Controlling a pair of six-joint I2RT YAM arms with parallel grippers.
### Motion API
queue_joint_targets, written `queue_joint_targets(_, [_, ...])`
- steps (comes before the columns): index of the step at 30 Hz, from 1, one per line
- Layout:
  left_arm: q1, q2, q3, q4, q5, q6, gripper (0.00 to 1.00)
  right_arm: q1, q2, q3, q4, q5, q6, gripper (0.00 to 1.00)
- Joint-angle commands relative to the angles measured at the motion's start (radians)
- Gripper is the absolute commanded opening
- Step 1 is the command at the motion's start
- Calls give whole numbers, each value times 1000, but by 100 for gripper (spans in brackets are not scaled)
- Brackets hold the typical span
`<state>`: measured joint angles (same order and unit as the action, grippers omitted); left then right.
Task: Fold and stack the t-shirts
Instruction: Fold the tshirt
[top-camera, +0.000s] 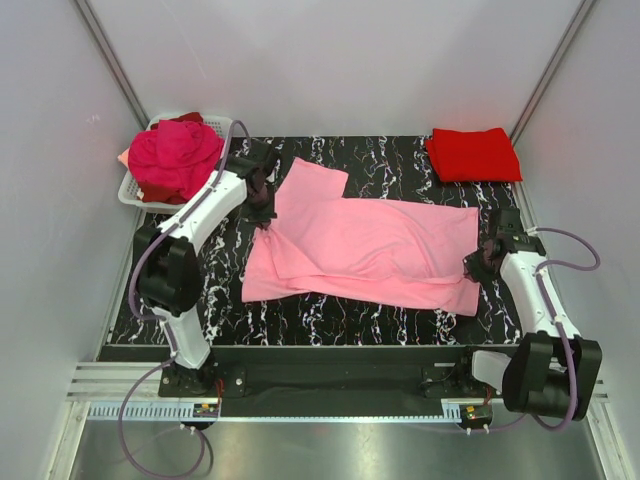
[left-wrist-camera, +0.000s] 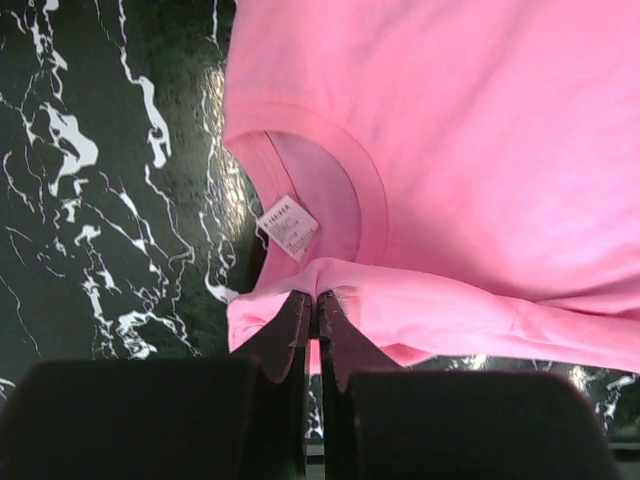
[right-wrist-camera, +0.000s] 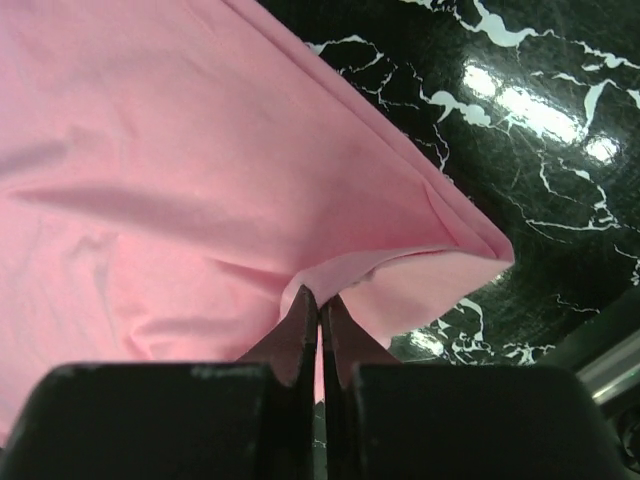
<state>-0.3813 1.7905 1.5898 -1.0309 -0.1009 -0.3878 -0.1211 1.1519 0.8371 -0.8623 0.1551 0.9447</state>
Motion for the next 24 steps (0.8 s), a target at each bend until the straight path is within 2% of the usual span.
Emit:
queue_joint_targets(1, [24,47,88,-27,-19,61,5,-54,38,7,91,-29,-60,0])
queue_joint_targets(12, [38,148,177,-20,-37,90,8,-115,158,-3,166,-75,-95,0])
queue_joint_targets(14, [36,171,187,-9,-37,102,13,-117,189,6,184,-78,-99,0])
queue_joint_targets(17, [39,230,242,-47,-57,115,22,-126,238,28,190,-86,-113,24])
queue_joint_targets(18, [39,228,262,-57,-72,110,28,-138,247,52,186,-88,-116,33])
queue_joint_targets(19, [41,212,262,-57,-75,109,32,-144,253,65,184,-92,-122,48])
queue_joint_targets(21, [47,125,237,-41,-82,87,46,-158,256,108,178,-110,-138,65])
queue_joint_targets(22, [50,84,225,-26,-92,76,62,-166,249,123,178,-123,-148,75])
queue_joint_targets(23, [56,46,208,-20,-101,61,68,-166,233,153,171,-129,-168,90])
queue_joint_targets(24, [67,-39,155,-18,-112,22,72,-167,221,164,158,-123,-178,95])
